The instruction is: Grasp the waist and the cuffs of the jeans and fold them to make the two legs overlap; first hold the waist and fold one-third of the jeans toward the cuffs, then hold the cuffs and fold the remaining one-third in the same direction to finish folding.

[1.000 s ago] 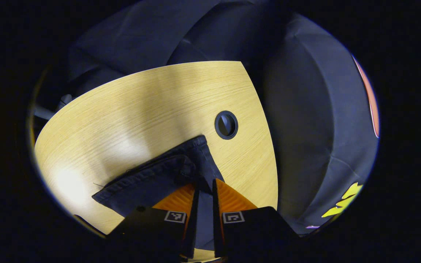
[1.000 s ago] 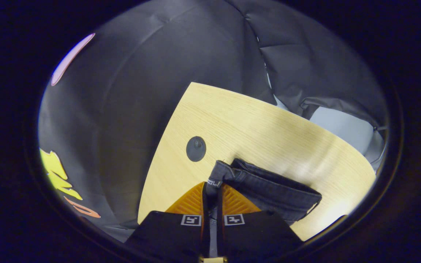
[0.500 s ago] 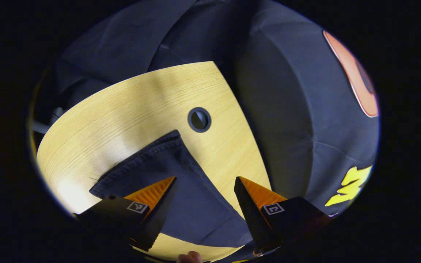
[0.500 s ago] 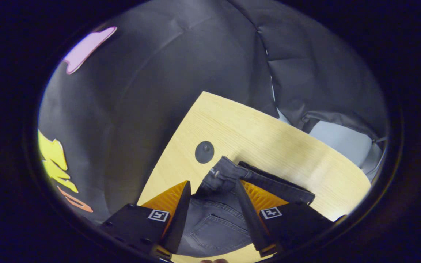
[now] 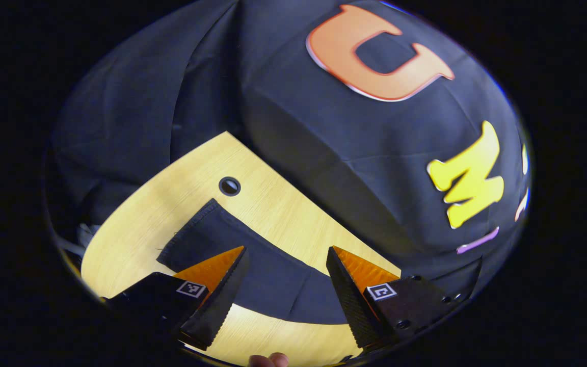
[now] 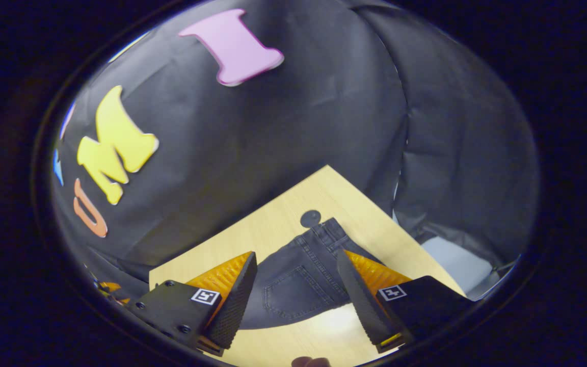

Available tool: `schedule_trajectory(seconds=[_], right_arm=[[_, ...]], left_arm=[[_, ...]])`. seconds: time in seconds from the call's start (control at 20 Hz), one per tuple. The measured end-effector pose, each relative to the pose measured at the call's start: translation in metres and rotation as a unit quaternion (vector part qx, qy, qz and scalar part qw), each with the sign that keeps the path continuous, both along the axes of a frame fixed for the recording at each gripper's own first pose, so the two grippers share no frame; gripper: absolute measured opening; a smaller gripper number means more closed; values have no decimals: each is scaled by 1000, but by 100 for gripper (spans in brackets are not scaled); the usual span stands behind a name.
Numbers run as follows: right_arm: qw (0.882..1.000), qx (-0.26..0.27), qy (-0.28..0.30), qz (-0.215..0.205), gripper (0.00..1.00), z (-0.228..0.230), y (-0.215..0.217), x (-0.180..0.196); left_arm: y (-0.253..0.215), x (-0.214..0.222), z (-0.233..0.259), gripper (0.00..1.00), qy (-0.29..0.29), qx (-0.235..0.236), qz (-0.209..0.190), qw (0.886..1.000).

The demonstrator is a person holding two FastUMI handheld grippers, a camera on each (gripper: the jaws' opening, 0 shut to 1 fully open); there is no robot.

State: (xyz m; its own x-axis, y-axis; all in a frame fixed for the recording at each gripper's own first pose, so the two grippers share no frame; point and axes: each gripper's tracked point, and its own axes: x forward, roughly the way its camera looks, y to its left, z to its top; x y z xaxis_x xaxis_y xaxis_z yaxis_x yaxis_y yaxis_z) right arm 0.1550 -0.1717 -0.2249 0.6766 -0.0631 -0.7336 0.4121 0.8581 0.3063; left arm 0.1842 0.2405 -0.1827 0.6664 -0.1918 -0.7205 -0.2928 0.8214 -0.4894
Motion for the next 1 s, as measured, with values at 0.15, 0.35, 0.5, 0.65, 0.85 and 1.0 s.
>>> schedule_trajectory(seconds=[0.15, 0.35, 0.5, 0.65, 0.85, 1.0], right_arm=[[996, -69, -42, 45, 97, 43, 18, -31], [980, -144, -97, 93, 98, 91, 51, -66], [967, -188, -127, 120, 98, 110, 72, -92], [958, -212, -142, 129, 98, 120, 87, -116], [955, -231, -143, 122, 93, 117, 89, -139], [962, -214, -128, 108, 98, 102, 88, -156]], left_arm=[[-19, -25, 34, 98, -69, 62, -22, 995], [-47, -60, 58, 98, -161, 164, -62, 971], [-69, -85, 66, 98, -210, 216, -72, 951], [-96, -109, 74, 99, -235, 218, -71, 945], [-122, -121, 84, 99, -263, 224, -81, 935], [-142, -124, 83, 99, -266, 219, -102, 933]])
